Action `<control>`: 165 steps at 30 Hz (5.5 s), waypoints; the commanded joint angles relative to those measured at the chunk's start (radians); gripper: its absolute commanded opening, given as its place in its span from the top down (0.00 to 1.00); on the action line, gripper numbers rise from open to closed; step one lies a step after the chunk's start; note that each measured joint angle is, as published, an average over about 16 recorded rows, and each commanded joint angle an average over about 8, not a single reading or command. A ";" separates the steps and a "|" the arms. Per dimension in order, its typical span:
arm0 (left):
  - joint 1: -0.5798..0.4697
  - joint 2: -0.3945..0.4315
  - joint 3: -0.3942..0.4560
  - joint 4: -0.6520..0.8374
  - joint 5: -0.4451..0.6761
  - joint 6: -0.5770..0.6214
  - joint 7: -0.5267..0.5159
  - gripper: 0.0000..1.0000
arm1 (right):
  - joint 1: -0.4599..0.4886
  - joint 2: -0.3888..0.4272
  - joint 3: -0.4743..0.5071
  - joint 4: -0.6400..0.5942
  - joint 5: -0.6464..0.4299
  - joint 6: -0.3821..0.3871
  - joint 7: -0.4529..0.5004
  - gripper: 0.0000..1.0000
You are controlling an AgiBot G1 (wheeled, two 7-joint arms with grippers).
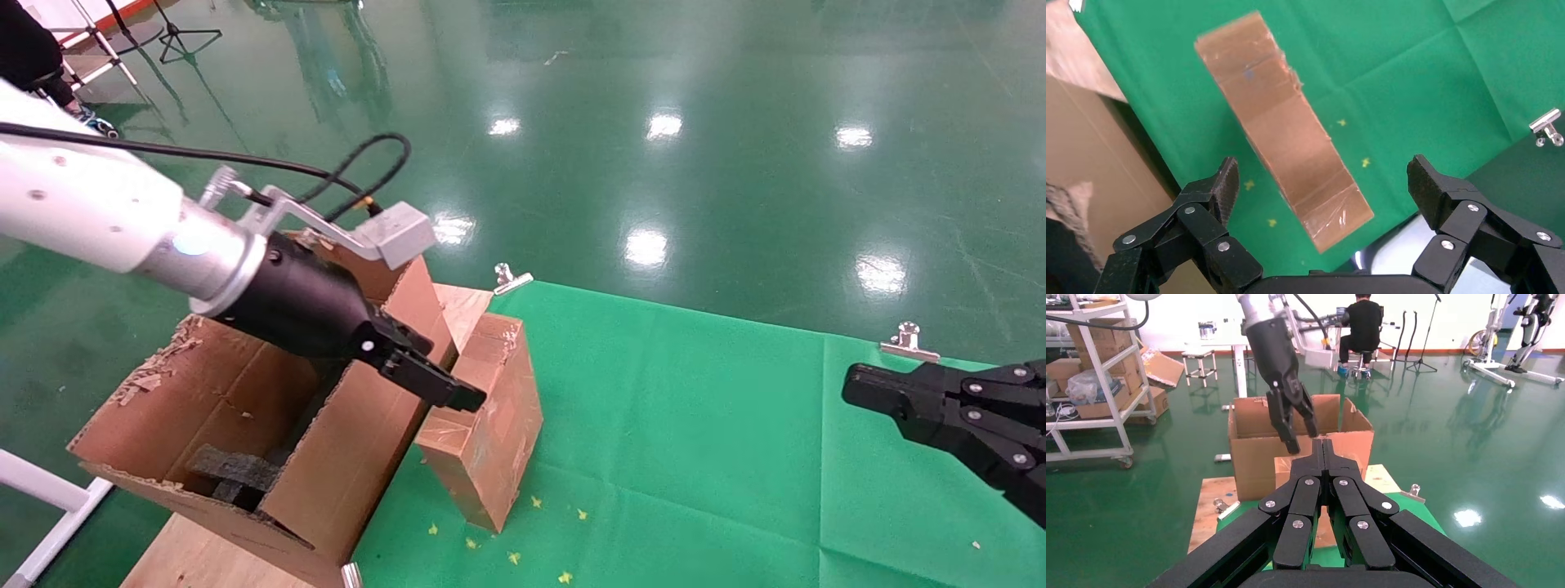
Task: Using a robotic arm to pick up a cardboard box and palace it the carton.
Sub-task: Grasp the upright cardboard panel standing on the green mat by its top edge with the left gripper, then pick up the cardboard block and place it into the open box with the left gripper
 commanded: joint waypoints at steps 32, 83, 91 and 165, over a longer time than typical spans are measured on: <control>-0.017 0.236 0.185 0.233 0.135 -0.030 -0.075 1.00 | 0.000 0.000 0.000 0.000 0.000 0.000 0.000 0.00; -0.210 0.051 0.017 0.209 0.039 -0.113 0.126 1.00 | 0.000 0.000 0.000 0.000 0.000 0.000 0.000 0.00; -0.362 -0.038 -0.014 0.306 0.128 -0.099 0.225 1.00 | 0.000 0.000 0.000 0.000 0.000 0.000 0.000 0.00; 0.104 0.035 0.013 1.274 0.150 -0.688 0.839 1.00 | 0.000 0.000 0.000 0.000 0.000 0.000 0.000 0.00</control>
